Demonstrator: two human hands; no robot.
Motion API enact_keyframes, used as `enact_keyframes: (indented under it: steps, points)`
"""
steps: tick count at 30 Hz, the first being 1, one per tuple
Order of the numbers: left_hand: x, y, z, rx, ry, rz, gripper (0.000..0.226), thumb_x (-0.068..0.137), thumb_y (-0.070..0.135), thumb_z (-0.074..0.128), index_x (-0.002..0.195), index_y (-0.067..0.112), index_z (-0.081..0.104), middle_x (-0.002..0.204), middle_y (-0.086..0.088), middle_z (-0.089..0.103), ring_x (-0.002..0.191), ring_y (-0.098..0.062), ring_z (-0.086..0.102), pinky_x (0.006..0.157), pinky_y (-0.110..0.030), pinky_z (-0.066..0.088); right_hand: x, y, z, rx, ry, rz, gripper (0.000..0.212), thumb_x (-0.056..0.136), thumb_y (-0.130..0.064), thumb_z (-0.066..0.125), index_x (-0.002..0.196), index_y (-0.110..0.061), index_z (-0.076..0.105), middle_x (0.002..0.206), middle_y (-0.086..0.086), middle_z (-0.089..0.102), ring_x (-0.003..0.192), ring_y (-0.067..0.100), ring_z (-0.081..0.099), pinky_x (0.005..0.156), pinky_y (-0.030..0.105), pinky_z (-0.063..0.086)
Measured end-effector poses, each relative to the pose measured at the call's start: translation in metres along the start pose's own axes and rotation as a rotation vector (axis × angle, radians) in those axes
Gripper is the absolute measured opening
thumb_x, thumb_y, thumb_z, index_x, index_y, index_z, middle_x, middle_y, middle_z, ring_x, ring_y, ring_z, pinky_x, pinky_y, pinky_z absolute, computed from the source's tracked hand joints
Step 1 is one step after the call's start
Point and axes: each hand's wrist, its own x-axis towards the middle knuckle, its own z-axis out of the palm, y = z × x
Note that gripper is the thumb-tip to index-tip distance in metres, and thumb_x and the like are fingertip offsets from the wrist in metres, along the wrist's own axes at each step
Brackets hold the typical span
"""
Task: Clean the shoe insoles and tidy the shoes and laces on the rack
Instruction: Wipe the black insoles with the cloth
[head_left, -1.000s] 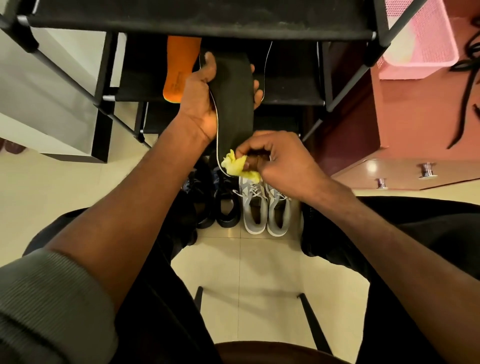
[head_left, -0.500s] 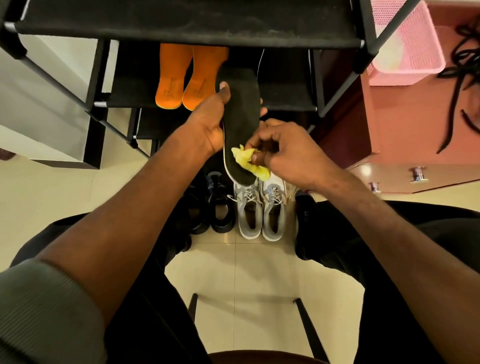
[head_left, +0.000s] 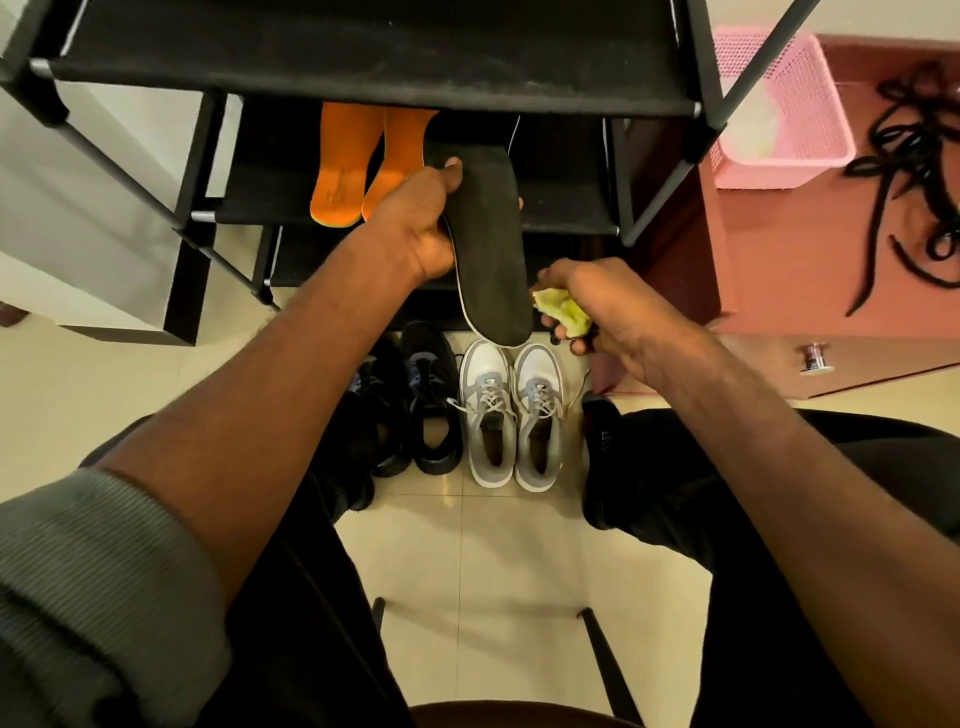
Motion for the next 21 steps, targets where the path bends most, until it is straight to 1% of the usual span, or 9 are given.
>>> enact_keyframes:
  steps: [2, 4, 5, 7, 9, 13, 17, 19, 21]
  points:
    - [0.001, 0.000, 0.003, -0.027, -0.021, -0.009, 0.030, 0.110, 0.027, 0.048, 0.116, 0.004, 0.065, 0.114, -0.025, 0.073, 0.103, -0.037, 0.074, 0.073, -0.046, 0.063, 0.002, 0.002, -0.001, -0.005, -0.056, -0.016, 0.042, 0.094, -0.054, 0.067, 0.100, -0.013, 0.077, 0.076, 0.004, 0.072, 0.052, 0.009, 0.056, 0.047, 0.021, 0.038]
    - [0.000, -0.001, 0.005, -0.031, -0.037, -0.010, 0.028, 0.109, 0.027, 0.050, 0.115, 0.003, 0.064, 0.120, -0.026, 0.071, 0.110, -0.038, 0.071, 0.080, -0.049, 0.060, 0.002, 0.005, 0.001, 0.025, -0.090, -0.060, 0.042, 0.092, -0.051, 0.074, 0.103, -0.010, 0.079, 0.079, 0.006, 0.073, 0.053, 0.008, 0.054, 0.045, 0.022, 0.034]
    - [-0.001, -0.002, 0.007, -0.021, -0.040, -0.006, 0.026, 0.108, 0.027, 0.052, 0.113, 0.004, 0.064, 0.119, -0.023, 0.072, 0.109, -0.037, 0.072, 0.079, -0.049, 0.061, 0.003, 0.005, 0.003, 0.061, -0.091, -0.080, 0.038, 0.092, -0.045, 0.076, 0.103, -0.009, 0.079, 0.079, 0.006, 0.072, 0.053, 0.008, 0.052, 0.043, 0.022, 0.033]
    - [0.002, -0.004, 0.007, 0.024, -0.034, 0.013, 0.023, 0.106, 0.027, 0.055, 0.114, 0.007, 0.064, 0.112, -0.015, 0.073, 0.099, -0.030, 0.073, 0.066, -0.042, 0.061, 0.006, 0.006, 0.005, 0.169, -0.052, -0.097, 0.033, 0.093, -0.036, 0.078, 0.105, -0.006, 0.078, 0.076, 0.004, 0.071, 0.052, 0.007, 0.050, 0.042, 0.021, 0.032]
    - [0.006, -0.007, 0.004, 0.126, -0.040, 0.011, 0.025, 0.106, 0.032, 0.055, 0.117, 0.011, 0.063, 0.105, -0.009, 0.070, 0.092, -0.025, 0.071, 0.062, -0.038, 0.060, 0.014, 0.004, 0.006, 0.244, 0.040, -0.116, 0.029, 0.094, -0.033, 0.077, 0.103, -0.006, 0.077, 0.075, 0.002, 0.070, 0.050, 0.007, 0.048, 0.041, 0.019, 0.032]
    - [0.009, -0.019, -0.005, 0.466, -0.044, -0.043, 0.027, 0.105, 0.041, 0.055, 0.097, 0.015, 0.061, 0.085, -0.005, 0.070, 0.079, -0.022, 0.069, 0.075, -0.036, 0.056, 0.043, -0.003, 0.005, 0.287, 0.269, -0.145, 0.029, 0.093, -0.036, 0.076, 0.093, -0.008, 0.075, 0.072, 0.006, 0.060, 0.048, 0.011, 0.043, 0.040, 0.020, 0.028]
    - [0.010, -0.029, -0.003, 0.654, -0.089, 0.039, 0.021, 0.105, 0.035, 0.057, 0.106, 0.015, 0.064, 0.088, -0.005, 0.071, 0.076, -0.020, 0.068, 0.073, -0.034, 0.054, 0.072, -0.017, 0.003, 0.117, 0.486, -0.206, 0.035, 0.090, -0.045, 0.074, 0.070, -0.018, 0.067, 0.058, 0.001, 0.053, 0.053, 0.017, 0.047, 0.052, 0.027, 0.037]
    - [0.014, -0.032, 0.001, 0.669, -0.093, 0.093, 0.015, 0.104, 0.030, 0.058, 0.106, 0.016, 0.063, 0.093, -0.007, 0.071, 0.077, -0.020, 0.069, 0.073, -0.033, 0.055, 0.085, -0.025, 0.001, 0.013, 0.574, -0.201, 0.048, 0.092, -0.047, 0.072, 0.058, -0.018, 0.054, 0.060, -0.003, 0.056, 0.057, 0.017, 0.054, 0.055, 0.029, 0.039]
    - [0.019, -0.034, 0.005, 0.667, -0.098, 0.117, 0.012, 0.104, 0.026, 0.059, 0.109, 0.016, 0.063, 0.106, -0.010, 0.072, 0.087, -0.023, 0.071, 0.080, -0.035, 0.057, 0.098, -0.029, -0.003, -0.063, 0.643, -0.187, 0.053, 0.092, -0.049, 0.071, 0.055, -0.017, 0.050, 0.066, -0.004, 0.061, 0.065, 0.020, 0.060, 0.060, 0.028, 0.041]
